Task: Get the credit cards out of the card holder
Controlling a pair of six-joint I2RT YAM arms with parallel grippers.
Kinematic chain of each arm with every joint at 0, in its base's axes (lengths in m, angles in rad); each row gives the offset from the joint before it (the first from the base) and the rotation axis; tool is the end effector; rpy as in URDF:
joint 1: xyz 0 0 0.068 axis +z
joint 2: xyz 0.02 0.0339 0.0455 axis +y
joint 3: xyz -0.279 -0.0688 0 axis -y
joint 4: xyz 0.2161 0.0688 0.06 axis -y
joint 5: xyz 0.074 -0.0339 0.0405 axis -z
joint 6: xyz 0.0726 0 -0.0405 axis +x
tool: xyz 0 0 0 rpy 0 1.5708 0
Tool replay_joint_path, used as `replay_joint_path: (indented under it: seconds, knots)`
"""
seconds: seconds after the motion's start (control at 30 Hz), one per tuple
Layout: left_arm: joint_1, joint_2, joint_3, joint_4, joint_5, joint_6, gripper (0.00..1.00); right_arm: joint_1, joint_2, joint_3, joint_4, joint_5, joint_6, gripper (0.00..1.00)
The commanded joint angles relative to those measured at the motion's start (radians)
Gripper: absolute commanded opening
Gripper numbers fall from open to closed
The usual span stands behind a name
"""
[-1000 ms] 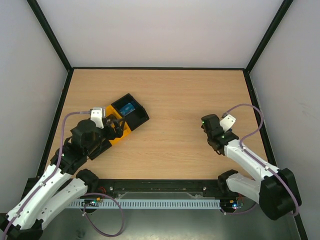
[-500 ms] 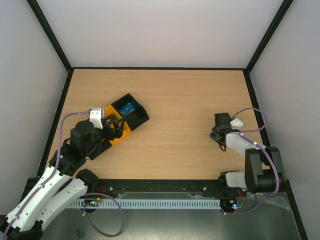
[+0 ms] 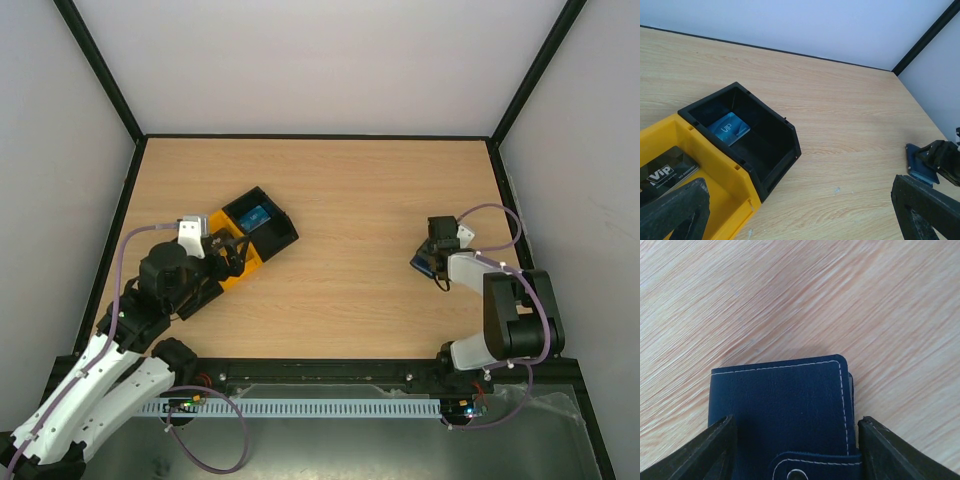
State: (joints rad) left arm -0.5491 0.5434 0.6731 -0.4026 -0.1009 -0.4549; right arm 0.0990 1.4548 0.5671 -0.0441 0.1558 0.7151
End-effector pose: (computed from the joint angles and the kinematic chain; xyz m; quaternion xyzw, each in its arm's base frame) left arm 0.1135 -0.0608 0.3058 0.0070 0.7963 -0.2552 0.5484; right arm 0.2574 0.0142 0.1439 0.3103 0.8945 0.0561 0.3168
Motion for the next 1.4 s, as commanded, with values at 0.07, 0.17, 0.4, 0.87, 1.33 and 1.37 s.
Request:
replay_joint_path:
  seconds: [0.07,0.17,0.4,0.87,1.33,1.37]
  knots:
    - [0.005,-0.009,-0.011,0.019,0.003,0.013,1.0,0.023,0.021,-0.019,-0.032,-0.161,-0.074,0.61]
    - [0.005,-0.002,-0.01,0.018,0.002,0.014,1.0,0.071,0.01,-0.018,-0.047,-0.165,-0.1,0.61]
    - [0.006,-0.002,-0.01,0.014,-0.017,0.008,1.0,0.254,0.009,0.01,-0.094,-0.171,-0.086,0.58]
    - [0.006,0.014,-0.007,0.007,-0.035,0.003,1.0,0.673,0.004,0.052,-0.161,-0.132,0.005,0.55]
    - [0.005,0.009,-0.009,0.004,-0.042,-0.004,1.0,0.735,-0.167,0.087,-0.295,-0.091,0.046,0.44]
    - [0.006,0.008,-0.008,0.004,-0.042,-0.004,1.0,0.737,-0.162,0.09,-0.293,-0.091,0.049,0.42]
